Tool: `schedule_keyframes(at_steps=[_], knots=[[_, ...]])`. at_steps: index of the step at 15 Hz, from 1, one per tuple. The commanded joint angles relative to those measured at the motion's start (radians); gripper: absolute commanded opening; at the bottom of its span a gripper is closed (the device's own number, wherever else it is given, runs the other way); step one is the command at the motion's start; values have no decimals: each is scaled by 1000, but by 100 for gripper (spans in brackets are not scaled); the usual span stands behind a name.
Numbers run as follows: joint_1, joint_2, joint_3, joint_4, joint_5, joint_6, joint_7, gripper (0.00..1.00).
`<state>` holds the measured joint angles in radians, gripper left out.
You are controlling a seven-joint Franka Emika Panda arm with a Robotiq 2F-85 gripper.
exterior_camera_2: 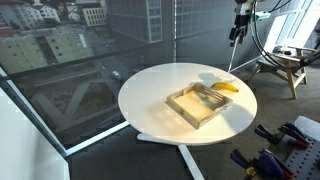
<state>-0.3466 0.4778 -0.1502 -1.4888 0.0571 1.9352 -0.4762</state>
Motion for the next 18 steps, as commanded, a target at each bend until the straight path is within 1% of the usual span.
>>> schedule_keyframes(at_steps=[1,11,18], knots=[[-23,56,18,84,15,-16,-19,100],[-57,167,35,204,11,-31,-29,100],[-75,199,48,230,4,-31,-66,100]])
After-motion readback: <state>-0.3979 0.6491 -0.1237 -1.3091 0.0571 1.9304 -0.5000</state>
